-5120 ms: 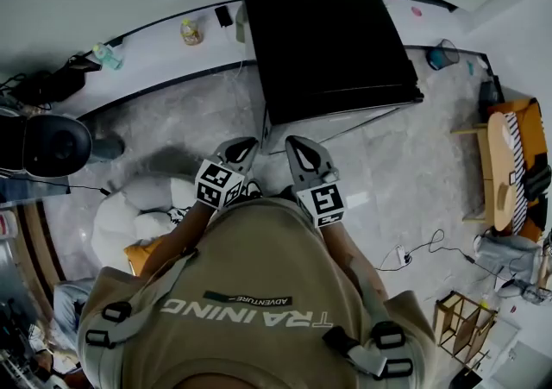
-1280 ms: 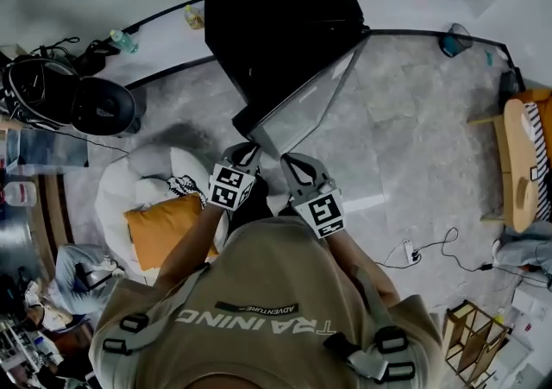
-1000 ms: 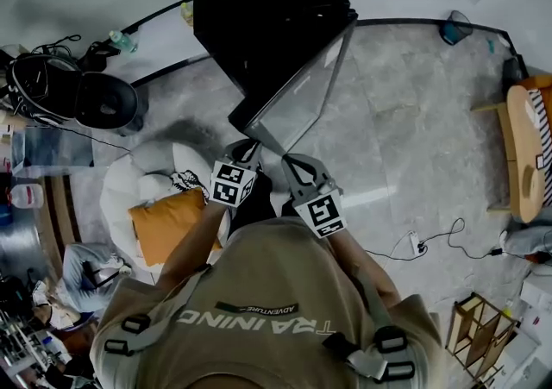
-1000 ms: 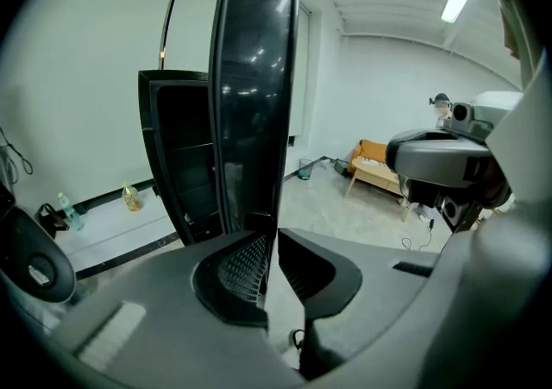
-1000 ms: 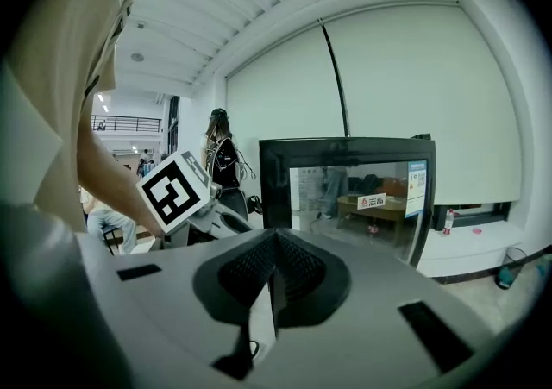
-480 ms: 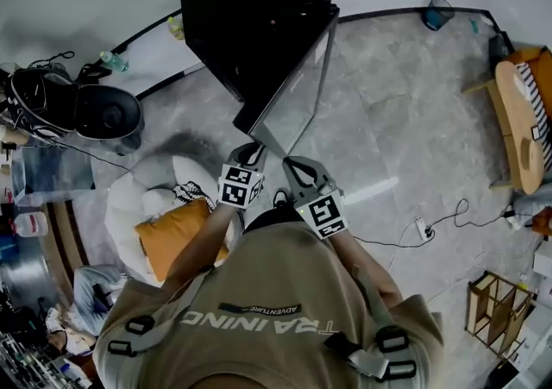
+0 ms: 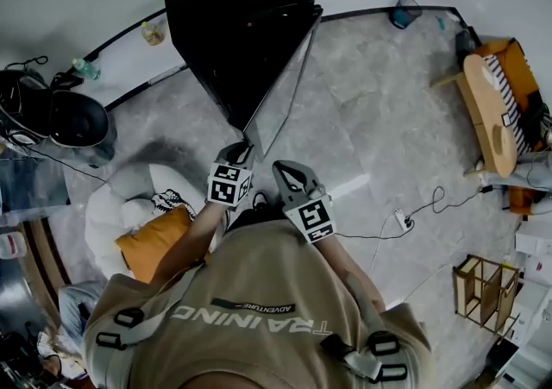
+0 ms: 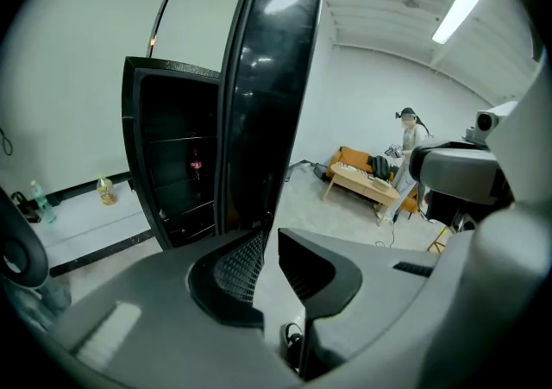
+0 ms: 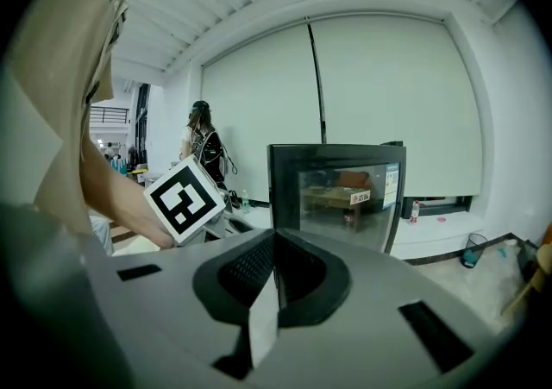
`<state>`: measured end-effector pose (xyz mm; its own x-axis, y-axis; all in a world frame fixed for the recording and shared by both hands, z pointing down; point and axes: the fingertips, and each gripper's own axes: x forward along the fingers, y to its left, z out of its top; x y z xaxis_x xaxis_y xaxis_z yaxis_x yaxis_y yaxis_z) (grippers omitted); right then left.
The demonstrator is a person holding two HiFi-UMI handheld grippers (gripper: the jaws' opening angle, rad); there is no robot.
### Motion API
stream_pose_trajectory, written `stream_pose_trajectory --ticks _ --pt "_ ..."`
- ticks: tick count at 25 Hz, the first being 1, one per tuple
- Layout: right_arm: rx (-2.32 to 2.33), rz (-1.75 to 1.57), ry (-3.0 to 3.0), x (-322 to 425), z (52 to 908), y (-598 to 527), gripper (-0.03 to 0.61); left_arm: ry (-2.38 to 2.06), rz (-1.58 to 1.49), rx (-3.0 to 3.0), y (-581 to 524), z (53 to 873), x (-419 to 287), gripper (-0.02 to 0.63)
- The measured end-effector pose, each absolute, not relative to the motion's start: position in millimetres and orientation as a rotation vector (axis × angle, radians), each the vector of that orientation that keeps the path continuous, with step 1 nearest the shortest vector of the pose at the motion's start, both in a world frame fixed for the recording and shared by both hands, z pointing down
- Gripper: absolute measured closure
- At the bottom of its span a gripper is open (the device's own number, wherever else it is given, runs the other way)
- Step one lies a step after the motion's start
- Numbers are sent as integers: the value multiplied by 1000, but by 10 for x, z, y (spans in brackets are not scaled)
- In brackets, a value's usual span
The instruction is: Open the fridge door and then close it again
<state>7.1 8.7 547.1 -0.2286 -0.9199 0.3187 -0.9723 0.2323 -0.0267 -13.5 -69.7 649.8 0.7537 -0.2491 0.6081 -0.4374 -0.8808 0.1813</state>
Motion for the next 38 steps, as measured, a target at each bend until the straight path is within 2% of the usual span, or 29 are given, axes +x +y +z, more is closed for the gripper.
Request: stream_pose_trajectory --ticks 12,38 --pt "1714 367 -2322 387 5511 262 583 -516 863 2627 -246 6467 118 575" --pt "1343 295 -2561 1620 5636 963 583 -910 774 2454 641 6467 1091 575"
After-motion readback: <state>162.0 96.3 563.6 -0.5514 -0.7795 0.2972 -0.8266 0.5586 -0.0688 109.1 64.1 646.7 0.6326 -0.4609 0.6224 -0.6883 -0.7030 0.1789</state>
